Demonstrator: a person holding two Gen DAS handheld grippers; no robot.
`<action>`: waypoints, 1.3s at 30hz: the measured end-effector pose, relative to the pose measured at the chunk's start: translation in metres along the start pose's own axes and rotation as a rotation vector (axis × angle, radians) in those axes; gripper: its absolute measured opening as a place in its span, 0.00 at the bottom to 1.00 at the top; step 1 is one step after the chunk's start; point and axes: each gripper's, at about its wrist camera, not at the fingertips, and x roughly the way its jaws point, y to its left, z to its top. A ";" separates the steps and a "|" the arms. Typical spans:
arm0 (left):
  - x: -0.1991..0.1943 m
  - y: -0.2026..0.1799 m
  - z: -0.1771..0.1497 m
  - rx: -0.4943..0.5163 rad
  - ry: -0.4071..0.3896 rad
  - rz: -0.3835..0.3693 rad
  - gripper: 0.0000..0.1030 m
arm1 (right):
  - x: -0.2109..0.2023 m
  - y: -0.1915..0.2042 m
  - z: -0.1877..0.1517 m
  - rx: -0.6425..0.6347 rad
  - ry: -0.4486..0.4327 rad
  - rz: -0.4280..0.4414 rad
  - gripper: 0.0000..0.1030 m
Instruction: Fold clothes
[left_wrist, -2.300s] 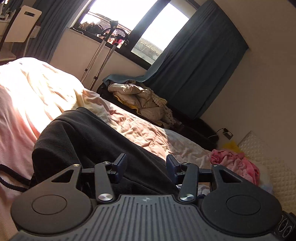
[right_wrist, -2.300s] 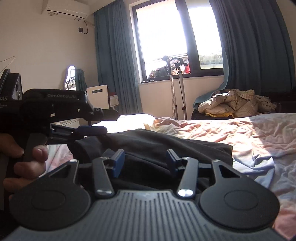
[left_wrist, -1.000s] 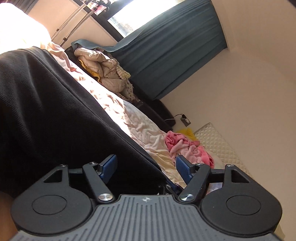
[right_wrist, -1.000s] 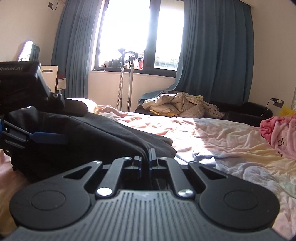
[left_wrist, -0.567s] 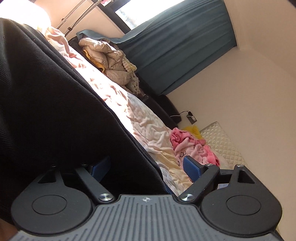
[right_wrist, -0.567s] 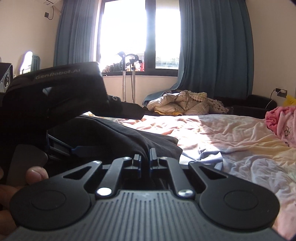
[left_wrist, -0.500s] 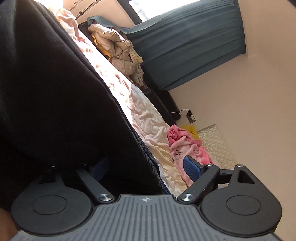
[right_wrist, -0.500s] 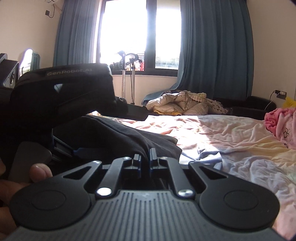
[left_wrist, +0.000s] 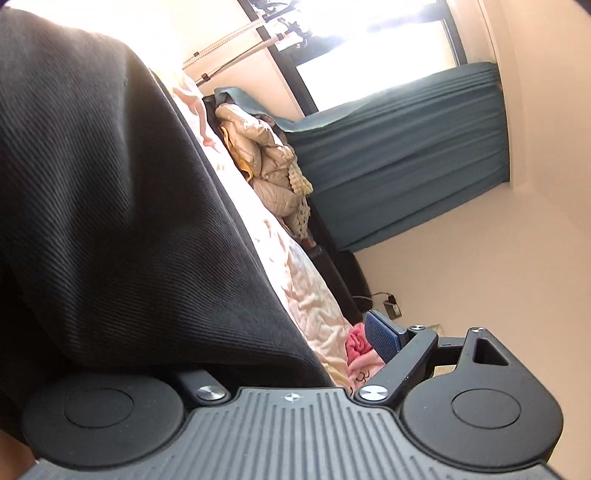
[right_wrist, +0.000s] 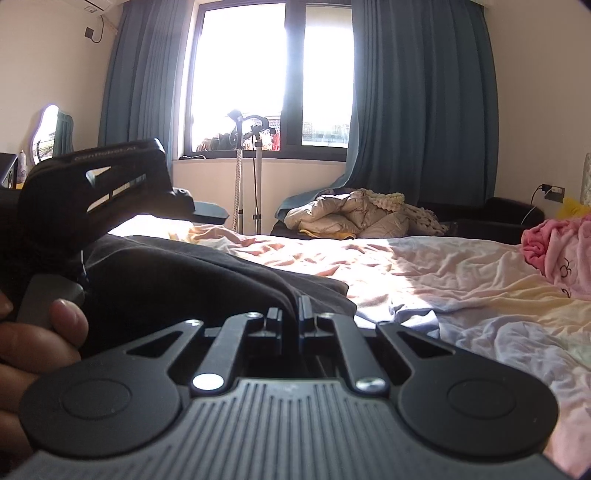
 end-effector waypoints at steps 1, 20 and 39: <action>-0.004 0.002 0.005 -0.008 -0.033 0.010 0.83 | 0.001 0.001 -0.001 -0.007 0.006 -0.001 0.09; -0.059 0.052 0.045 -0.181 -0.232 0.159 0.43 | 0.012 -0.006 -0.011 -0.095 0.066 -0.098 0.09; -0.093 0.031 0.040 -0.112 -0.228 0.208 0.09 | 0.009 -0.015 -0.014 -0.012 0.046 -0.059 0.09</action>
